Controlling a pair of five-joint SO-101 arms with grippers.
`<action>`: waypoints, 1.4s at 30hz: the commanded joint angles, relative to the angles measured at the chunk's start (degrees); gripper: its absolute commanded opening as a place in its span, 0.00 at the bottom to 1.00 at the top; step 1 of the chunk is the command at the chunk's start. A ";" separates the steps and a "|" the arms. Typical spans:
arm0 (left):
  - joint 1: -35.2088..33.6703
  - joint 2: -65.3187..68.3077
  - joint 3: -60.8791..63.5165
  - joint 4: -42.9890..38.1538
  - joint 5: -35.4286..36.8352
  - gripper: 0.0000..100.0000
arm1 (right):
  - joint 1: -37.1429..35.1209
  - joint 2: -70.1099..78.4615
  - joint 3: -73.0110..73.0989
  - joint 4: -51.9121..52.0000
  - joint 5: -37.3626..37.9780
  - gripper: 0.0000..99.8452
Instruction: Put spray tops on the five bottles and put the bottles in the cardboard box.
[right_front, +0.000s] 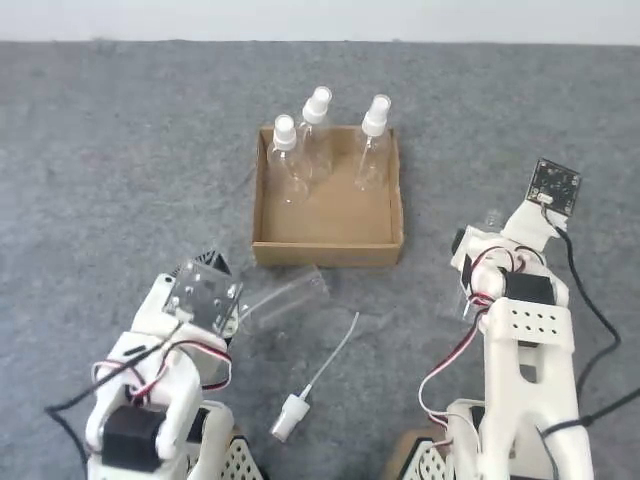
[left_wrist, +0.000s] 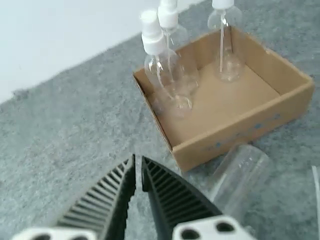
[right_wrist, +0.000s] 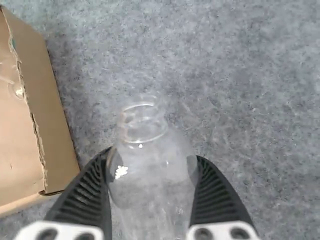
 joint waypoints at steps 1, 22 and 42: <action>0.00 14.86 -11.03 3.69 -0.53 0.02 | 0.75 -2.33 -0.18 -1.71 -0.35 0.01; -19.78 45.19 -12.00 6.95 -25.41 0.23 | 0.75 -2.33 -0.18 -1.98 -0.26 0.01; -22.24 51.25 -3.03 5.01 -32.26 0.23 | 0.75 -2.33 -0.09 -1.80 -0.18 0.01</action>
